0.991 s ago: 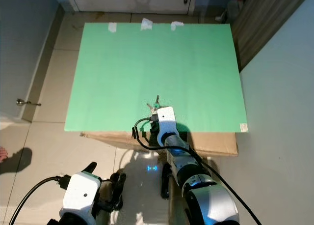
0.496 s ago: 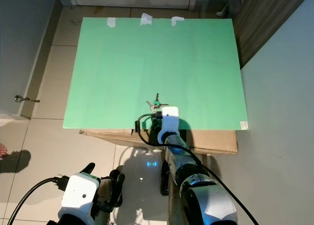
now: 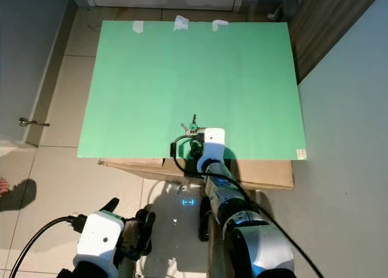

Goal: Hang keys on a hook

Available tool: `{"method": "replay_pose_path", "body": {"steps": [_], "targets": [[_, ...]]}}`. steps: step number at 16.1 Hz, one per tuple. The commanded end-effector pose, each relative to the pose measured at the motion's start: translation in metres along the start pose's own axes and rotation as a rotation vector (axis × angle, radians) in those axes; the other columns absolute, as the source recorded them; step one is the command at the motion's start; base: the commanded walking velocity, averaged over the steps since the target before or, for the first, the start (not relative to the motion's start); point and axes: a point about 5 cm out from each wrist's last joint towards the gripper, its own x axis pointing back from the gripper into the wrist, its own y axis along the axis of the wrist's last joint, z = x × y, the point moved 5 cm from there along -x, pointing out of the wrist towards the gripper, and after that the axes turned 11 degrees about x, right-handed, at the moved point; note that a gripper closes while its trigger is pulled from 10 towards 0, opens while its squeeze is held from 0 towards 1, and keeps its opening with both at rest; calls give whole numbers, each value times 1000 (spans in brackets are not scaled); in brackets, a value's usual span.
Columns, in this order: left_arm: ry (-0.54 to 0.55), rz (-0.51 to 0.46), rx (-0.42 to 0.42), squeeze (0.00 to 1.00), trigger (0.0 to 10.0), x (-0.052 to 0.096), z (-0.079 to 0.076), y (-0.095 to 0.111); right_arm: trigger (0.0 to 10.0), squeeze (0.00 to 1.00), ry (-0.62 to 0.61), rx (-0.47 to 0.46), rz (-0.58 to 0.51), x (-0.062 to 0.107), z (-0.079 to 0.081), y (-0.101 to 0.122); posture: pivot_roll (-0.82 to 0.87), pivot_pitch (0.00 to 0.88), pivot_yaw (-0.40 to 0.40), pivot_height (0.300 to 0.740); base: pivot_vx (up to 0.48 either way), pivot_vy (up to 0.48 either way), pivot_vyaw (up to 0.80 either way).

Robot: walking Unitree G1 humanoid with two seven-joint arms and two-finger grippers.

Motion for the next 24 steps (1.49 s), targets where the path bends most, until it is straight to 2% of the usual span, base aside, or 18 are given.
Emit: {"method": "replay_pose_path", "body": {"steps": [1,3,4,10,13,18,19,24], "targets": [[-21,48,0,0,10000,1,-6,-12,10000,0,45,59,-3,2,11,-5,195,420,12,740,0,0,0],[-24,46,-3,0,10000,0,-7,-13,10000,0,74,78,-36,1,19,3,191,413,10,740,0,0,0],[-29,44,-6,0,10000,-2,-8,-13,10000,0,103,61,-75,-1,30,15,188,400,8,740,0,0,0],[-32,39,-10,0,10000,-5,-12,-15,10000,0,137,39,-163,-8,46,51,205,381,-3,740,0,0,0],[-19,40,-15,0,10000,-1,-9,-15,10000,0,132,51,-155,-9,48,52,241,389,-4,740,0,0,0],[-8,61,-14,0,10000,9,-9,-17,10000,0,101,67,-80,-6,46,29,254,418,6,740,0,0,0],[-9,61,-13,0,10000,9,-9,-17,10000,1000,114,26,-63,-6,46,24,254,422,7,740,0,0,0],[-13,61,-11,0,10000,9,-10,-16,10000,1000,119,30,-41,-4,48,17,252,433,11,740,0,0,0]]}}
